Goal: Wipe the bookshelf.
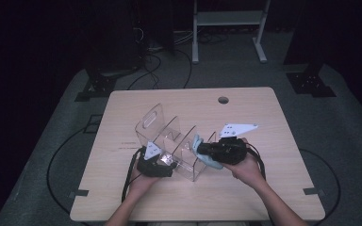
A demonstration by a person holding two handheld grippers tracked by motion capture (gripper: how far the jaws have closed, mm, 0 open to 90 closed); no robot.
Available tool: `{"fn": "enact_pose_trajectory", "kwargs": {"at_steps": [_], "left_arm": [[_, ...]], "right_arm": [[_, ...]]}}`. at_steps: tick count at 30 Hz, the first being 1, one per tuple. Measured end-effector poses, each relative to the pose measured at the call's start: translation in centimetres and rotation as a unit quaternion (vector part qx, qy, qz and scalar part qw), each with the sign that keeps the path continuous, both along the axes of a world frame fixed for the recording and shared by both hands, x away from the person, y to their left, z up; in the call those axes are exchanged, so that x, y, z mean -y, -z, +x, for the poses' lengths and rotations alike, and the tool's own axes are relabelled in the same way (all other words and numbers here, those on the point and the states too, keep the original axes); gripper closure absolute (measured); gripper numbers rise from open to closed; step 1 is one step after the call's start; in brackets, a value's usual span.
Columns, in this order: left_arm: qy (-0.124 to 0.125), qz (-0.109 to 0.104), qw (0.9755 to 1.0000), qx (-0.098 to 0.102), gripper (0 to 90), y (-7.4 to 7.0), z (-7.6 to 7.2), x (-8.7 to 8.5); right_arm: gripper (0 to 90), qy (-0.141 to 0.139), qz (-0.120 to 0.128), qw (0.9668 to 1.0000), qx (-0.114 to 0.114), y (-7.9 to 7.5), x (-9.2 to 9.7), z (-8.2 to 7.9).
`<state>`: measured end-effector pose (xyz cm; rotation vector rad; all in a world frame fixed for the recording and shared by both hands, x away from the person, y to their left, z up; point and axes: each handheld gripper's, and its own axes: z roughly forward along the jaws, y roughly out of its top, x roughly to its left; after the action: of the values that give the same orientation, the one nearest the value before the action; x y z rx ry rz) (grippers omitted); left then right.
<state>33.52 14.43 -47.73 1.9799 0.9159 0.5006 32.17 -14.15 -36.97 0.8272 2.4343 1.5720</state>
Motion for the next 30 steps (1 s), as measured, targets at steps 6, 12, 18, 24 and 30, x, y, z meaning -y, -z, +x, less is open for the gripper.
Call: {"fn": "enact_pose_trajectory", "kwargs": {"at_steps": [6, 12, 18, 24, 30], "left_arm": [[0.0, -0.001, 1.0, -0.001, 7.0, 0.0, 0.0, 0.0], [-0.001, 0.002, 1.0, 0.0, 7.1, 0.0, 0.0, 0.0], [0.002, 0.002, 1.0, 0.002, 7.0, 0.0, 0.0, 0.0], [0.001, 0.001, 1.0, 0.0, 7.0, 0.0, 0.0, 0.0], [-0.001, 0.001, 1.0, 0.001, 7.1, 0.0, 0.0, 0.1]], "right_arm": [[81.9, 0.009, 0.008, 0.9999, -0.005, 0.2, 0.1, 0.0], [81.9, -0.035, -0.009, 0.9993, 0.011, 0.4, -1.4, -1.8], [81.9, 0.003, -0.012, 0.9996, 0.024, 0.2, -0.7, -1.2], [82.0, 0.026, -0.014, 0.9994, 0.018, -0.1, 0.4, 0.4], [82.0, 0.087, -0.014, 0.996, 0.015, -0.2, 2.1, 2.0]]}}
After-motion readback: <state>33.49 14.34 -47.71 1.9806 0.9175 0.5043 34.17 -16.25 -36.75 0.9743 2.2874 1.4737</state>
